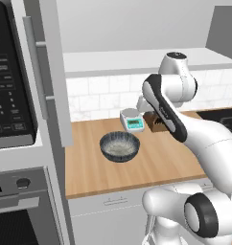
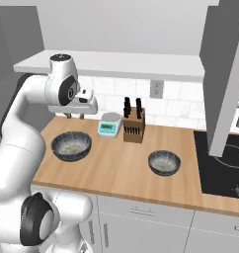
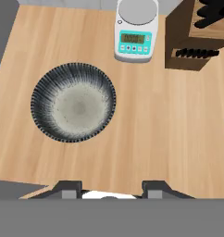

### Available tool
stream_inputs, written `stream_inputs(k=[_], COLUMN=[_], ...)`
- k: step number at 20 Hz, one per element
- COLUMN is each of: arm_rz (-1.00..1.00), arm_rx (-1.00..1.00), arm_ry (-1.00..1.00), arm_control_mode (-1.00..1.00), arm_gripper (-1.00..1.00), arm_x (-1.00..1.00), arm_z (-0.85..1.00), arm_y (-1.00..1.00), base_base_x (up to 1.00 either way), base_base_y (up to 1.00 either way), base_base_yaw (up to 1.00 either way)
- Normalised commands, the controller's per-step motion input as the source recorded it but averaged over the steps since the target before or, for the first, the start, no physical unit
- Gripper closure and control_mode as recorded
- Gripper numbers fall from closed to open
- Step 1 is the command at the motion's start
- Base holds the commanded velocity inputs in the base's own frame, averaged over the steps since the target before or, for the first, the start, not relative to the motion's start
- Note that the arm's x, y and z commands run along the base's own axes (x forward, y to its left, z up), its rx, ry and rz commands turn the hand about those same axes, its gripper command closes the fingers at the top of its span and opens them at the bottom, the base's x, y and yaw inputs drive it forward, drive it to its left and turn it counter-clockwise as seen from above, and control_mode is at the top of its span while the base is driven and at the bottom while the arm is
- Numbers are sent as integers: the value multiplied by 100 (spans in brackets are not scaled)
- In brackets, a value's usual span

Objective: Pick up the bowls on the counter and stack them on top of one another in the open cabinet. Place the smaller bowl on top of the larger bowl.

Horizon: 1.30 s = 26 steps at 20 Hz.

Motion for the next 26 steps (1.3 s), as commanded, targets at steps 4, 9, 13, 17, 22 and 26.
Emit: stream_inputs(k=[4, 9, 13, 17, 22, 26], arm_rz=[0, 0, -2, -5, -2, -7], arm_rx=[0, 0, 0, 0, 0, 0], arm_ry=[-1, -2, 2, 12, 14, 13], arm_control_mode=[-100, -100, -100, -100, -100, -100], arm_gripper=[-100, -100, -100, -100, -100, -100], arm_x=[-15, -80, -46, -22, -8, 0], arm_z=[0, -4, -15, -18, -12, -12], arm_y=[0, -19, -41, -54, -70, -75], base_base_x=[0, 0, 0, 0, 0, 0], base_base_y=[0, 0, 0, 0, 0, 0], base_base_yaw=[0, 0, 0, 0, 0, 0])
